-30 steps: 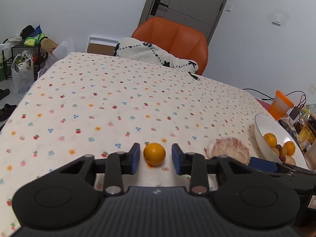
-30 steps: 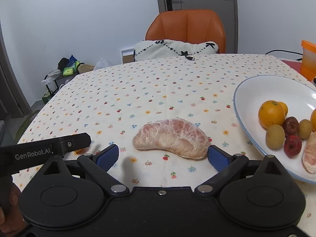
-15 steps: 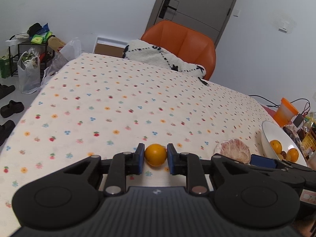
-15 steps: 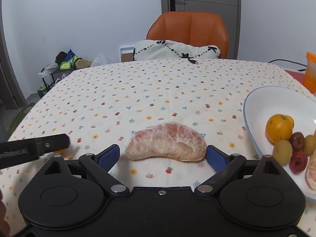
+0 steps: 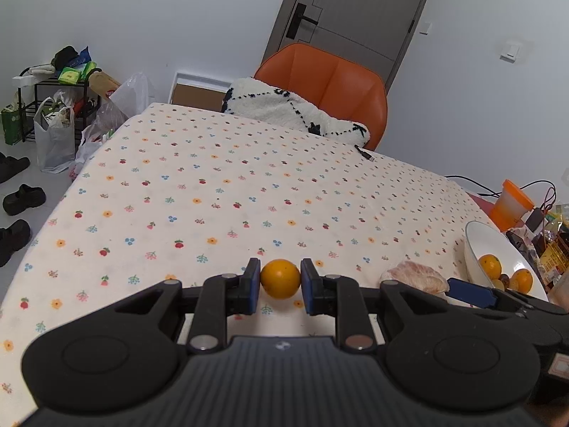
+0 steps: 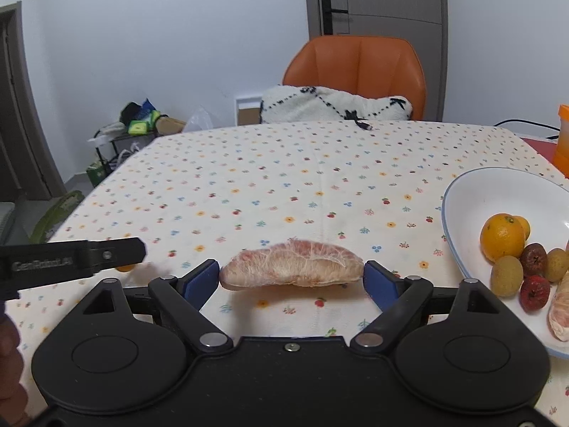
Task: Organize fruits
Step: 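Grasp the small tangerine with the left gripper while the right gripper grasps the pomelo segment, then carry the tangerine and pomelo segment onto the white plate and open both grippers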
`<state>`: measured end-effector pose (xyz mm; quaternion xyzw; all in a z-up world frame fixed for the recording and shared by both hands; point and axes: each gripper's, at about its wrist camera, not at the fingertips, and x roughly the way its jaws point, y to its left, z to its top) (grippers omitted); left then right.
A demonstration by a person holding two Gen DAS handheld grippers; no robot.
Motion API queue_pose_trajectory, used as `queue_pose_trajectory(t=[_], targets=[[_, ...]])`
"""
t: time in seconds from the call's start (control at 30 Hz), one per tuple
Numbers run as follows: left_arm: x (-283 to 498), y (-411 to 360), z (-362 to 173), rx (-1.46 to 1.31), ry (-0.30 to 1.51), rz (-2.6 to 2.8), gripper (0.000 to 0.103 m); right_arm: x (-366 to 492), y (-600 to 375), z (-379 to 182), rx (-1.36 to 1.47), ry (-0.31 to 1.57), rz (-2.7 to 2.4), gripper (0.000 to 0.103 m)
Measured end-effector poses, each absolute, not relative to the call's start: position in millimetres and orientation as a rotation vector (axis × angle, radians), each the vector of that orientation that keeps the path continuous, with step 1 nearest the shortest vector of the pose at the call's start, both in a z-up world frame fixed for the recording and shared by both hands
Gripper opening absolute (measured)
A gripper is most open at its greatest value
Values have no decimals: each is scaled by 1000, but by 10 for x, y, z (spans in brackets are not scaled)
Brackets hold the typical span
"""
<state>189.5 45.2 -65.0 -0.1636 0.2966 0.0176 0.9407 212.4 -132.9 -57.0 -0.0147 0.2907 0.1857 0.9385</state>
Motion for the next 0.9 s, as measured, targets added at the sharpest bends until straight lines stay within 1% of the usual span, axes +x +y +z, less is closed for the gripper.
queue_pose_trajectory(t=[0.47,0.5,0.67,0.73,0.9], targets=[[1806,418,-631,-329,602,39,22,2041,-1325,-624,-58,624,391,87],[1809,422,-636,-330,603,40,22,2042,-1322,-633,-58,628,394,88],[1831,449,-663,-335,608,41,22,2077,-1283,-684,-88,642,391,90],[1841,464,-679,-338,611,43,22,2080,-1243,-701,-124,641,395,93],[1859,481,-699,-344,616,44,22,2126,-1223,-703,-135,647,403,96]])
